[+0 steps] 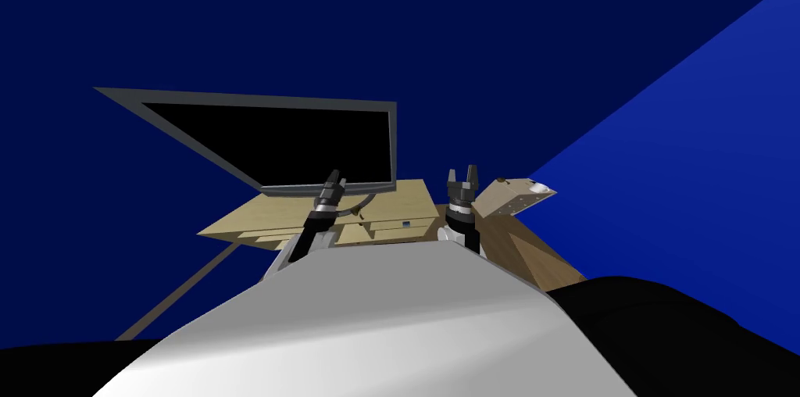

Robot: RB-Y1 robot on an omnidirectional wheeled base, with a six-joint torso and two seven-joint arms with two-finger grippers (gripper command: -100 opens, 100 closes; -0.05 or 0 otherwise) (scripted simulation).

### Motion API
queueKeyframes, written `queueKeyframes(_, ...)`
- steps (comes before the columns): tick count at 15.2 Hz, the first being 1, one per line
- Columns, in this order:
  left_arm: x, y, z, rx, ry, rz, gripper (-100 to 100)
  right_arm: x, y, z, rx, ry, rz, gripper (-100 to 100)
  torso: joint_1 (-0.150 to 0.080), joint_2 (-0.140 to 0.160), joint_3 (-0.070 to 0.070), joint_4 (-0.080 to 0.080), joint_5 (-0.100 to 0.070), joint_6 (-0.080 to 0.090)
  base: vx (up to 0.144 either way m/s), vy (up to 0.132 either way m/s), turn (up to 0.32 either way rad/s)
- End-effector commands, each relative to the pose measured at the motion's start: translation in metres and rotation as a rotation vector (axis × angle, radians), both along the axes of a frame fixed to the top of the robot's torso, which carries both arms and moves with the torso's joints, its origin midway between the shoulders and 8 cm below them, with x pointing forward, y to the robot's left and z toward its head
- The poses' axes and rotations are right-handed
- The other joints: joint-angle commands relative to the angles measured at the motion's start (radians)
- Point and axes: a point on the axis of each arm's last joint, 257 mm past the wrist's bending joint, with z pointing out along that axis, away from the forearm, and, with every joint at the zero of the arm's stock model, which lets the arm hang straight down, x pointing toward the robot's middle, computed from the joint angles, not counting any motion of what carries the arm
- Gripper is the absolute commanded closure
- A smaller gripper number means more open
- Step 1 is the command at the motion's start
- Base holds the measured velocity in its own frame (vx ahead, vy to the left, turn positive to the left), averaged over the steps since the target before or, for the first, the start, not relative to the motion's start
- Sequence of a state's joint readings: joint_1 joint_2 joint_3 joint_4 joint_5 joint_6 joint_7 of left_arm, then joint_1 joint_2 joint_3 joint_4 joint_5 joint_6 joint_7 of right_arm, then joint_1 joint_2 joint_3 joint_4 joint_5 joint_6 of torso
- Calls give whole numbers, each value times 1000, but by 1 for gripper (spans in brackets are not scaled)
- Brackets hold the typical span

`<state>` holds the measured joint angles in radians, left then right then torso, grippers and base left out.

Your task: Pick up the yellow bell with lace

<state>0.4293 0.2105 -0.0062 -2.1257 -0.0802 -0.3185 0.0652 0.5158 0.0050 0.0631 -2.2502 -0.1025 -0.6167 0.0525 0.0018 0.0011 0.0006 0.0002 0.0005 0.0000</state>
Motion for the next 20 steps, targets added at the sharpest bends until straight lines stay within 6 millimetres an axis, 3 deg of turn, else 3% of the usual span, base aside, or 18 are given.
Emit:
queueKeyframes(1,7,2,-13,16,30,7,-100,0,0,0,0,0,0,0,0,0,0,0,0,0,-15,18,-15)
queueKeyframes(10,42,20,-87,101,207,60,-100,0,0,0,0,0,0,0,0,0,0,0,0,0,-19,22,-19)
queueKeyframes(12,42,21,-92,101,218,62,-100,0,0,0,0,0,0,0,0,0,0,0,0,0,-15,18,-13)
queueKeyframes(13,48,25,-109,115,256,74,-100,0,0,0,0,0,0,0,0,0,0,0,0,0,-12,15,-16)
queueKeyframes(14,48,25,-109,115,257,75,-100,0,0,0,0,0,0,0,0,0,0,0,0,0,-13,16,-16)
queueKeyframes(15,53,29,-126,129,295,87,-100,0,0,0,0,0,0,0,0,0,0,0,0,0,-17,21,-21)
queueKeyframes(16,53,30,-126,129,297,87,-100,0,0,0,0,0,0,0,0,0,0,0,0,0,-17,23,-18)
queueKeyframes(20,62,38,-161,155,378,111,-100,0,0,0,0,0,0,0,0,0,0,0,0,0,-16,22,-20)
